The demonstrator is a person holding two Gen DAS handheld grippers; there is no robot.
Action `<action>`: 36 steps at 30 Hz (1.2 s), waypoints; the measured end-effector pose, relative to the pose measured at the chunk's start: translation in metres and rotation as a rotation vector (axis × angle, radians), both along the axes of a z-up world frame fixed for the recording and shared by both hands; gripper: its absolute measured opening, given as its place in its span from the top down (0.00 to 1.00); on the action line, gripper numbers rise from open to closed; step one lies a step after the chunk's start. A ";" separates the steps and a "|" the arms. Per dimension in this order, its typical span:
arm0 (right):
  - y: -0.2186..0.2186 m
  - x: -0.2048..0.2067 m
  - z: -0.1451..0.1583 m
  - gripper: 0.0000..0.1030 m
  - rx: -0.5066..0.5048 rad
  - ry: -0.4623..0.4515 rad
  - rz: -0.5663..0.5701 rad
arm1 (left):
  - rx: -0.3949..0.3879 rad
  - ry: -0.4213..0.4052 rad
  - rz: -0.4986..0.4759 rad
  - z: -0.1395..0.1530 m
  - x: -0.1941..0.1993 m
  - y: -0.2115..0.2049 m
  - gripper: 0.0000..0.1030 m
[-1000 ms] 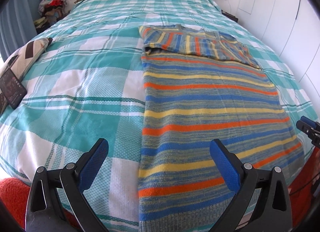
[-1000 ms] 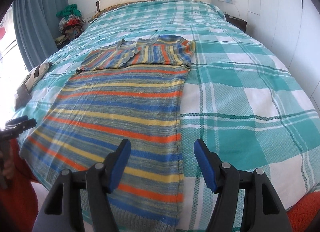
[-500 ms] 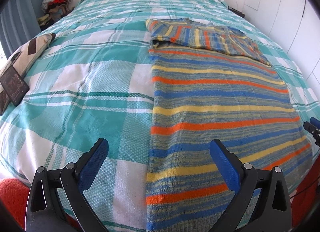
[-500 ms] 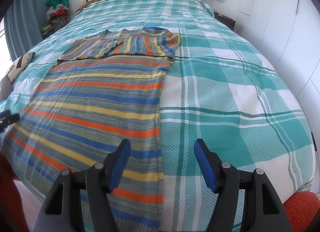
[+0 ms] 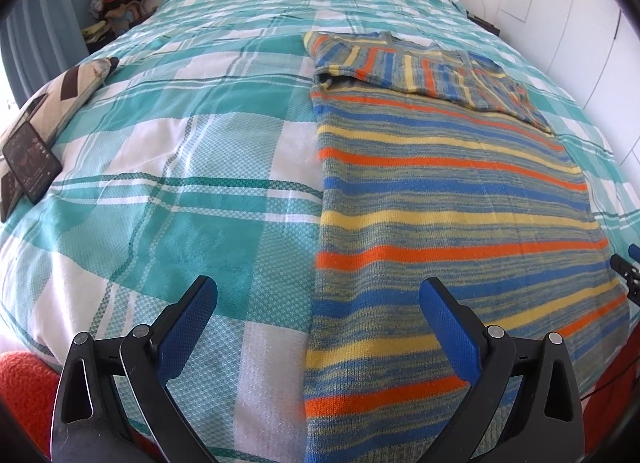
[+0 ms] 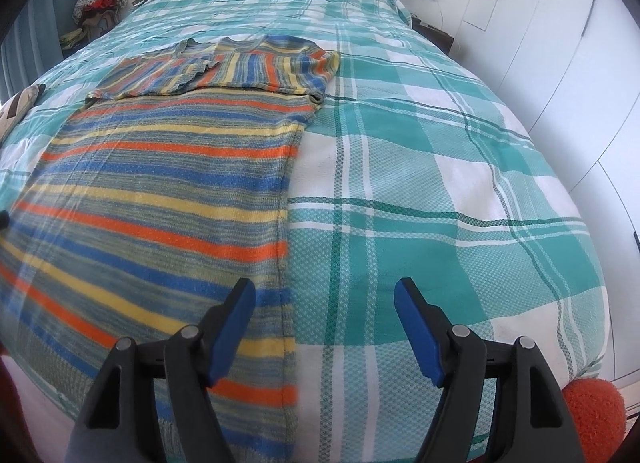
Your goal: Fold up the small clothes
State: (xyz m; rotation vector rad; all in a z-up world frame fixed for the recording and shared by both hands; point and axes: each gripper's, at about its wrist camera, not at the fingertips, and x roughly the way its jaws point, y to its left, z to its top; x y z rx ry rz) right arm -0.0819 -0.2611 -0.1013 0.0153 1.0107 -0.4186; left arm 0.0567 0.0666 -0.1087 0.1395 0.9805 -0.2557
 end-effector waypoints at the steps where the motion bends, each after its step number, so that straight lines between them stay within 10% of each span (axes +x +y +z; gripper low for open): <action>1: 0.000 0.000 0.000 0.30 -0.007 0.001 -0.003 | -0.001 0.001 0.002 0.000 0.000 0.000 0.02; 36: 0.001 0.001 0.002 0.30 -0.154 0.009 -0.047 | 0.026 0.006 0.000 -0.004 0.002 -0.004 0.02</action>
